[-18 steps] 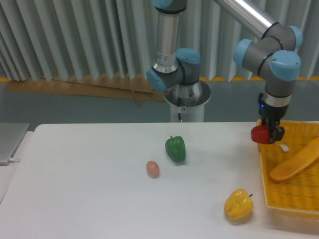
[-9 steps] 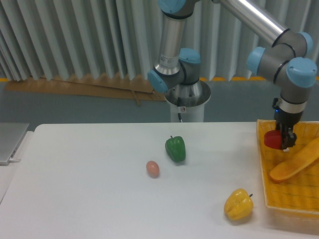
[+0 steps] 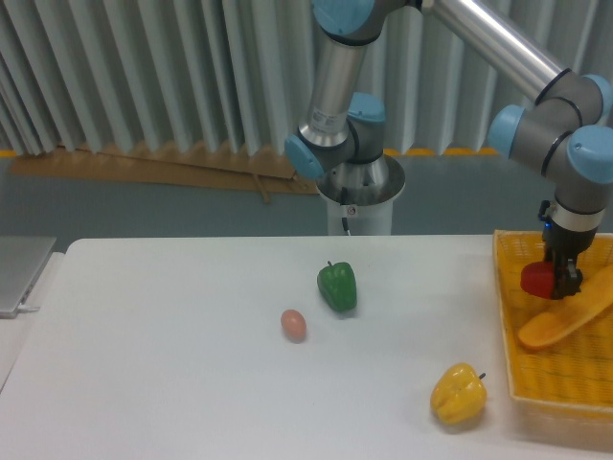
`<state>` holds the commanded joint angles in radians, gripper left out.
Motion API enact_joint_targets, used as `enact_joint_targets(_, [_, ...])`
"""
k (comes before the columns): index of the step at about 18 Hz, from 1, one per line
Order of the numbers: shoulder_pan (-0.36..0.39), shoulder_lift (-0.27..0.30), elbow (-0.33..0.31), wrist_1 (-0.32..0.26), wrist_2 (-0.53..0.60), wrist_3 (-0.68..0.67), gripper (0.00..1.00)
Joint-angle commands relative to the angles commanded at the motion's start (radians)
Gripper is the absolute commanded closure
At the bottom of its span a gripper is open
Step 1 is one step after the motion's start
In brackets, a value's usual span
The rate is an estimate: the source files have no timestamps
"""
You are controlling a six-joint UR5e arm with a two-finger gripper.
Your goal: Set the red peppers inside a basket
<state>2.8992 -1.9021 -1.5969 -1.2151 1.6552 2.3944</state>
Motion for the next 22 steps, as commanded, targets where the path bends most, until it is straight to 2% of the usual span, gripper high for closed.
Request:
enact_joint_targets(1, [0.000,-0.002,0.000,0.003,0.000,0.006,0.11])
enact_joint_targets(2, [-0.002,-0.003,0.000,0.005,0.000,0.006,0.00])
enact_joint_targets(17, [-0.009,0.000,0.023,0.003,-0.038,-0.049,0.00])
enact_joint_targets(22, [-0.032,0.011,0.023,0.003,-0.040,-0.054,0.00])
